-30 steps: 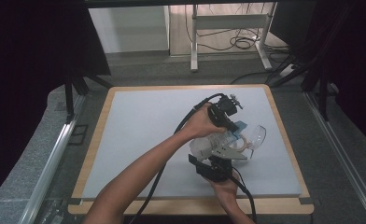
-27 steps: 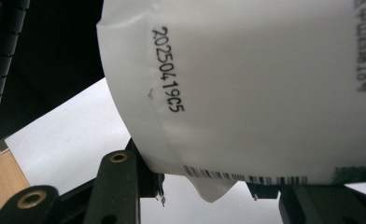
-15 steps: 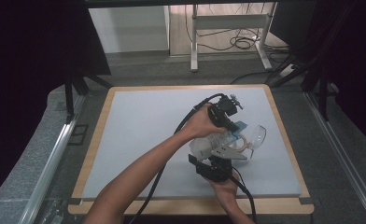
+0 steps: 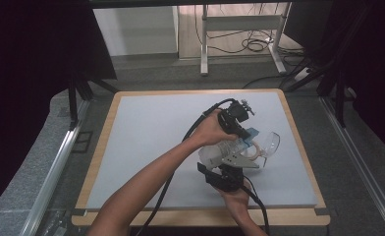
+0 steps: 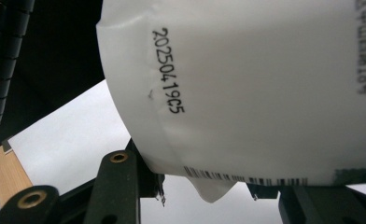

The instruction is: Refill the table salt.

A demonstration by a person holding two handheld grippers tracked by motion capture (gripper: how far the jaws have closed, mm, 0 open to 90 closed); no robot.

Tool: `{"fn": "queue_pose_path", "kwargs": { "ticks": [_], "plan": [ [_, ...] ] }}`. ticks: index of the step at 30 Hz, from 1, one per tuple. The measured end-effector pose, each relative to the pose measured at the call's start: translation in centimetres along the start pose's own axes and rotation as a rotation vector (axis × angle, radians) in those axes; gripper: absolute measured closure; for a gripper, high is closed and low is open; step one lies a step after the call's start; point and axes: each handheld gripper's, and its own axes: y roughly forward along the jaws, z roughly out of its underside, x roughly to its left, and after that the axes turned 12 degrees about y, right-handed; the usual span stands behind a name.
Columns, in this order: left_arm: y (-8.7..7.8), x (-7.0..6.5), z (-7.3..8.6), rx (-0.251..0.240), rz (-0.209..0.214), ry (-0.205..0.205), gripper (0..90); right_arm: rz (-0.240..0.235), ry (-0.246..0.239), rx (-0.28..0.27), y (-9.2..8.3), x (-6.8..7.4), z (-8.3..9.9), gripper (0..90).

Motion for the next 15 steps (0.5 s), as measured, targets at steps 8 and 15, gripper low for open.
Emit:
{"fn": "queue_pose_path", "kwargs": {
  "ticks": [8, 15],
  "plan": [
    [0.04, -0.08, -0.09, 0.004, 0.000, 0.002, 90.0, -0.008, 0.006, -0.002, -0.07, 0.08, -0.07, 55.9],
    [0.05, -0.08, -0.09, 0.002, 0.000, 0.003, 90.0, -0.005, 0.003, -0.004, -0.05, 0.07, -0.06, 56.0]
  ]
}}
